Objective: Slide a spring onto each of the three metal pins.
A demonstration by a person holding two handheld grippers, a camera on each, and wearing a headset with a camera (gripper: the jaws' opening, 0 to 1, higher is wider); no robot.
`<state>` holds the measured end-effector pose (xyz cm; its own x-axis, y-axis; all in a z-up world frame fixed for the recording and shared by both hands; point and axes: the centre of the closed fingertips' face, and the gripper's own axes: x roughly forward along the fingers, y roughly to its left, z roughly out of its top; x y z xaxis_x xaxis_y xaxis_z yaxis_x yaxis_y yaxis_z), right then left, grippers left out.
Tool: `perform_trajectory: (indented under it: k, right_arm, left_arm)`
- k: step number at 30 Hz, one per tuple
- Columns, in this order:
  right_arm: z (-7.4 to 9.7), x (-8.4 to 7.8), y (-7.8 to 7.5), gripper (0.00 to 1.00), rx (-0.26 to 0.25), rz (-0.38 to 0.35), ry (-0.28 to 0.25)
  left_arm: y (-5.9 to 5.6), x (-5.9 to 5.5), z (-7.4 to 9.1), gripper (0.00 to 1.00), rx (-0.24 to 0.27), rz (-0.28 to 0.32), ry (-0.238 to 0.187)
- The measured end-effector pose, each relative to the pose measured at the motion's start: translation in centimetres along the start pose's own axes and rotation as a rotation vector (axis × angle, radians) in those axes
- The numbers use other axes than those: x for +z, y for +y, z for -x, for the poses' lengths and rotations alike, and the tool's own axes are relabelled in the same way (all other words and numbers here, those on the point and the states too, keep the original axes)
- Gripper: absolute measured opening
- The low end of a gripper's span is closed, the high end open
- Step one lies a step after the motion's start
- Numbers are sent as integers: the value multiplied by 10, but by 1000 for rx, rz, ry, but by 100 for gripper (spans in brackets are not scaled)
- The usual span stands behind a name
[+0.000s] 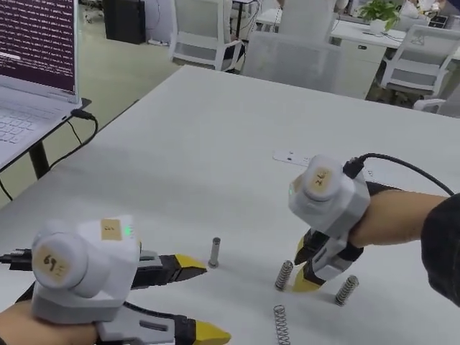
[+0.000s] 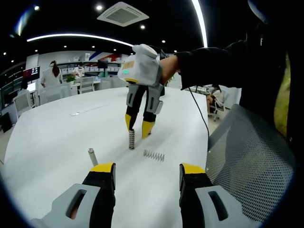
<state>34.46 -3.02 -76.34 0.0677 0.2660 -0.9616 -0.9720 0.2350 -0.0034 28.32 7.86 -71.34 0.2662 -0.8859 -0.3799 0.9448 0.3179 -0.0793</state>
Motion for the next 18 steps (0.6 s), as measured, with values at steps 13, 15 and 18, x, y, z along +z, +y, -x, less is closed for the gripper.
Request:
perform_trajectory:
  k: [13,15,18]
  right_arm:
    - [5,-6,19,23,1,-59,-37]
    - [5,-7,21,23,0,-67,-45]
    - [5,-10,27,23,4,-79,-47]
  left_arm:
    - [-1,0,1,48,-5,-5,0]
    - [-1,0,1,48,-5,-6,-1]
    - [-2,1,1,48,-7,-9,-1]
